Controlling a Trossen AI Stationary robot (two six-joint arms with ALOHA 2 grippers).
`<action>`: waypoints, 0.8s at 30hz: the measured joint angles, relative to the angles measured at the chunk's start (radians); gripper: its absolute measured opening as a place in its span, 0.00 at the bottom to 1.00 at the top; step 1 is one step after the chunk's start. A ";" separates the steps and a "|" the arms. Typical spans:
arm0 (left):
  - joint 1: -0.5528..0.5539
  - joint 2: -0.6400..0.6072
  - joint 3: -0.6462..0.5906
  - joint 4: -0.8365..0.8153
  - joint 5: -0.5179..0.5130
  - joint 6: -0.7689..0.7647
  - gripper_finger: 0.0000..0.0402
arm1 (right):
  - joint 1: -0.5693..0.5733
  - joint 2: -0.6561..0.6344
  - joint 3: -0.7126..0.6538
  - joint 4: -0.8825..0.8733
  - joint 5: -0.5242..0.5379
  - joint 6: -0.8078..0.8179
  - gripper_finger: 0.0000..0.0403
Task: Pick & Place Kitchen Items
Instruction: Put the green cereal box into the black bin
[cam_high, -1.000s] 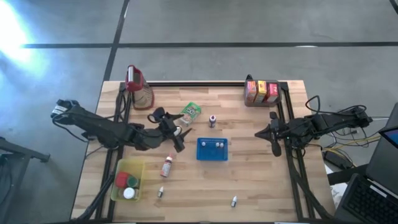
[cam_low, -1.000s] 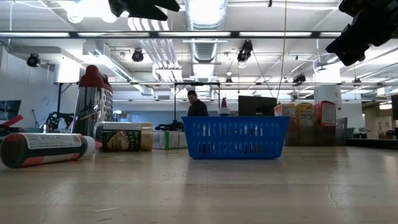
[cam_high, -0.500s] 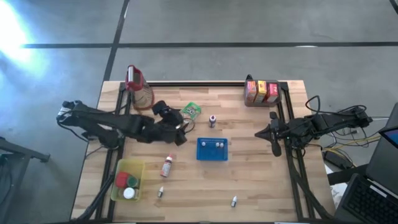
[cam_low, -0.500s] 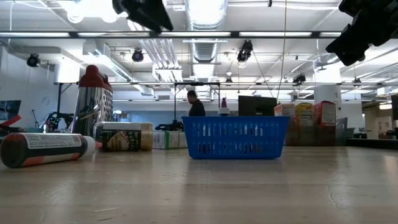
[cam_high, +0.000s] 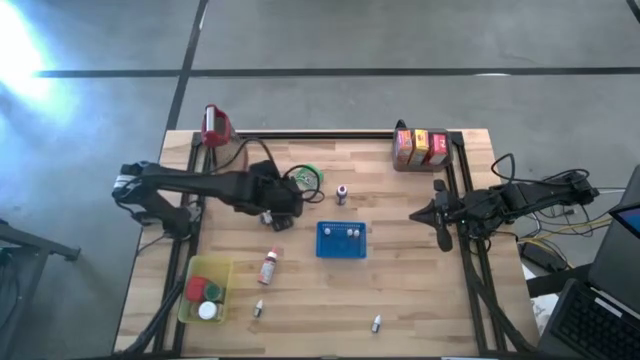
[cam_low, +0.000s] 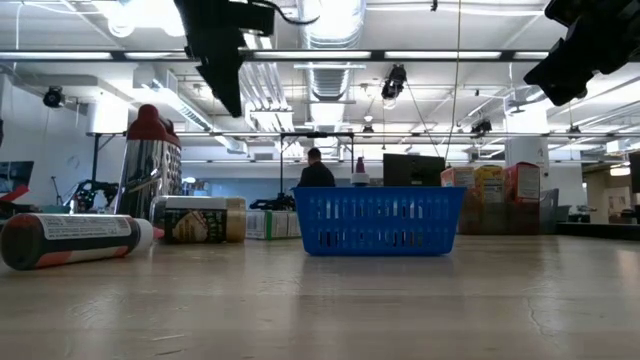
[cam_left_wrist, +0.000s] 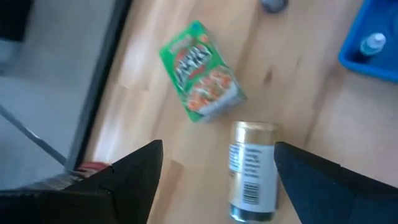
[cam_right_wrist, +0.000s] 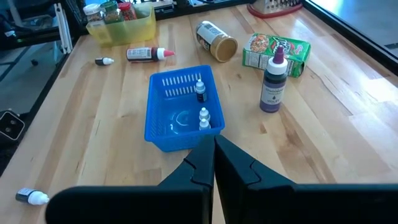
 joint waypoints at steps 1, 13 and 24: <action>0.003 0.009 0.000 0.000 0.013 -0.007 0.78 | 0.000 0.000 0.000 0.000 0.000 0.000 0.02; 0.082 0.048 0.004 -0.011 0.044 -0.029 0.78 | 0.000 0.000 0.000 -0.001 0.000 0.000 0.02; 0.268 0.048 0.008 0.054 0.043 -0.081 0.78 | 0.000 0.000 0.000 0.000 0.000 0.000 0.02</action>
